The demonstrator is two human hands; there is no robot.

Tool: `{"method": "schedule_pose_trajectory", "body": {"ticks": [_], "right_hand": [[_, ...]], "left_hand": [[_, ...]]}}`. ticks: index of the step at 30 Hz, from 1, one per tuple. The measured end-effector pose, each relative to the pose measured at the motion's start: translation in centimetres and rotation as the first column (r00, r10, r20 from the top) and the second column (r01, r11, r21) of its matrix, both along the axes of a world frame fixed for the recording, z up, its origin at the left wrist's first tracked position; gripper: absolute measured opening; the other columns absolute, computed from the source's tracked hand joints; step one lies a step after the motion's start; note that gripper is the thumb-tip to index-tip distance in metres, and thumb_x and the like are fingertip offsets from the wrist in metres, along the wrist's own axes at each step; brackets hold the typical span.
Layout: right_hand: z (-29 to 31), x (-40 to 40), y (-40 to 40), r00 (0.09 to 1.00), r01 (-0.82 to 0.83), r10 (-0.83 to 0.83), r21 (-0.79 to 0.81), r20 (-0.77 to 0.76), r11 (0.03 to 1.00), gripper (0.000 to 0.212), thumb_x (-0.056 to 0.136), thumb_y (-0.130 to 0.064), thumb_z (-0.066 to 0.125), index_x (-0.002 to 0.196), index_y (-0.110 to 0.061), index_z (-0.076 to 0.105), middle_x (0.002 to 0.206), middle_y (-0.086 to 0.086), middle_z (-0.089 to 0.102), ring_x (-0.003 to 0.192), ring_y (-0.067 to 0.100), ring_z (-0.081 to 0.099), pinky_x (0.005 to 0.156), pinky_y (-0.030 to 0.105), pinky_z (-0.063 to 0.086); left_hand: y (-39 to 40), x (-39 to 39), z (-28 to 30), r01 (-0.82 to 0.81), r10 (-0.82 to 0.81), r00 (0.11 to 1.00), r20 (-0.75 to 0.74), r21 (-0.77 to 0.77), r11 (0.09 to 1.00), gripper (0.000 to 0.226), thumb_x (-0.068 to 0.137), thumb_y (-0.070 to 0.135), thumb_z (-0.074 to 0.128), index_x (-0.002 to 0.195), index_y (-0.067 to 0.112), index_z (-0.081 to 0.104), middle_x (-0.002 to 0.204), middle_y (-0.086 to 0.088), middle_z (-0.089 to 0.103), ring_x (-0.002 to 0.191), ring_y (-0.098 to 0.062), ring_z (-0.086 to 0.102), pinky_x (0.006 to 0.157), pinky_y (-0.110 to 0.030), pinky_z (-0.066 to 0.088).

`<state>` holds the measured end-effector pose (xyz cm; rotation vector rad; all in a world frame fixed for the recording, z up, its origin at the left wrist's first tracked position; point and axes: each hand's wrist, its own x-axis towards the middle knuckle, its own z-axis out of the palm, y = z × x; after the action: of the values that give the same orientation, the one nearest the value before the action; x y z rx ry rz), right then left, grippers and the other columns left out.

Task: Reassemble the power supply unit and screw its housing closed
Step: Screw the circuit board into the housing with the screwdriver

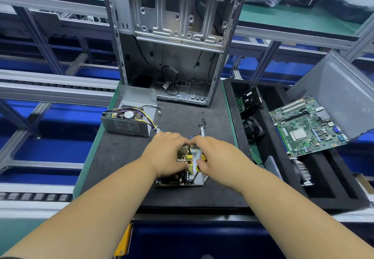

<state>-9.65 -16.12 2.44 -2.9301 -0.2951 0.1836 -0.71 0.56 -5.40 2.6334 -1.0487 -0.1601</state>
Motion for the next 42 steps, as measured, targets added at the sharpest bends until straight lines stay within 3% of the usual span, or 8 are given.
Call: {"method": "schedule_pose_trajectory", "body": {"ticks": [5, 12, 18, 23, 26, 33, 39, 42], "right_hand": [[-0.05, -0.03, -0.17, 0.998, 0.012, -0.003, -0.145, 0.064, 0.989, 0.037, 0.097, -0.039, 0.047, 0.133, -0.027, 0.045, 0.102, -0.004, 0.064, 0.087, 0.024, 0.062, 0.062, 0.033, 0.045], [-0.02, -0.12, 0.06, 1.0, -0.017, 0.017, 0.029, -0.006, 0.999, 0.046, 0.092, -0.02, 0.049, 0.137, -0.022, 0.041, 0.12, 0.003, 0.054, 0.091, 0.026, 0.057, 0.075, 0.041, 0.05], [-0.1, -0.27, -0.22, 0.997, -0.007, 0.017, -0.146, 0.072, 0.989, 0.038, 0.101, -0.045, 0.04, 0.136, -0.031, 0.042, 0.105, -0.006, 0.065, 0.092, 0.023, 0.063, 0.066, 0.033, 0.046], [0.15, -0.55, -0.12, 1.0, -0.016, 0.016, -0.017, 0.011, 1.0, 0.048, 0.093, -0.025, 0.047, 0.14, -0.026, 0.038, 0.121, 0.0, 0.052, 0.093, 0.025, 0.056, 0.075, 0.039, 0.048], [0.19, -0.55, -0.06, 0.999, 0.001, 0.001, 0.043, -0.042, 0.999, 0.05, 0.093, -0.022, 0.05, 0.141, -0.024, 0.037, 0.128, 0.002, 0.052, 0.091, 0.024, 0.056, 0.076, 0.041, 0.05], [0.0, -0.43, -0.1, 0.998, -0.002, 0.016, -0.201, 0.067, 0.98, 0.041, 0.1, -0.046, 0.042, 0.136, -0.027, 0.041, 0.101, -0.005, 0.065, 0.089, 0.024, 0.063, 0.062, 0.033, 0.043], [0.01, -0.61, 0.05, 0.999, -0.035, 0.035, -0.017, 0.013, 0.999, 0.046, 0.092, -0.018, 0.048, 0.138, -0.019, 0.04, 0.122, 0.003, 0.047, 0.093, 0.024, 0.052, 0.068, 0.035, 0.038], [-0.15, -0.6, 0.06, 1.0, -0.012, 0.012, 0.019, -0.018, 1.0, 0.045, 0.096, -0.019, 0.05, 0.139, -0.021, 0.037, 0.126, 0.003, 0.051, 0.092, 0.025, 0.055, 0.071, 0.037, 0.045]], "left_hand": [[0.02, 0.05, -0.09, -0.006, 0.006, 1.0, -0.014, -0.01, 1.0, 0.061, 0.074, 0.06, 0.067, 0.129, 0.04, 0.052, 0.114, 0.013, 0.057, 0.113, -0.014, 0.049, 0.101, -0.032, 0.028], [-0.09, 0.09, -0.08, -0.006, 0.006, 1.0, 0.002, 0.022, 1.0, 0.063, 0.074, 0.063, 0.066, 0.129, 0.037, 0.051, 0.112, 0.013, 0.055, 0.111, -0.015, 0.049, 0.099, -0.033, 0.03], [0.02, 0.02, -0.04, -0.004, 0.004, 1.0, -0.007, -0.004, 1.0, 0.061, 0.075, 0.061, 0.067, 0.13, 0.039, 0.052, 0.114, 0.013, 0.056, 0.113, -0.014, 0.05, 0.101, -0.032, 0.029], [-0.06, 0.12, 0.02, -0.005, 0.005, 1.0, -0.005, 0.027, 1.0, 0.063, 0.074, 0.063, 0.066, 0.131, 0.039, 0.051, 0.114, 0.013, 0.055, 0.113, -0.014, 0.049, 0.101, -0.032, 0.028], [-0.07, 0.15, 0.04, -0.002, 0.002, 1.0, -0.001, 0.042, 0.999, 0.063, 0.075, 0.063, 0.065, 0.131, 0.039, 0.05, 0.113, 0.013, 0.055, 0.112, -0.014, 0.049, 0.1, -0.032, 0.03], [0.07, 0.04, 0.01, -0.004, 0.004, 1.0, -0.018, 0.002, 1.0, 0.062, 0.075, 0.061, 0.067, 0.131, 0.039, 0.051, 0.117, 0.013, 0.057, 0.114, -0.014, 0.05, 0.102, -0.033, 0.03], [0.03, 0.01, 0.09, 0.001, -0.001, 1.0, -0.001, 0.015, 1.0, 0.064, 0.074, 0.061, 0.067, 0.131, 0.038, 0.051, 0.113, 0.012, 0.057, 0.11, -0.016, 0.051, 0.099, -0.034, 0.032], [-0.01, 0.05, 0.04, 0.005, -0.005, 1.0, 0.007, 0.026, 1.0, 0.063, 0.074, 0.061, 0.067, 0.13, 0.035, 0.052, 0.114, 0.011, 0.057, 0.111, -0.016, 0.051, 0.099, -0.034, 0.032]]}}
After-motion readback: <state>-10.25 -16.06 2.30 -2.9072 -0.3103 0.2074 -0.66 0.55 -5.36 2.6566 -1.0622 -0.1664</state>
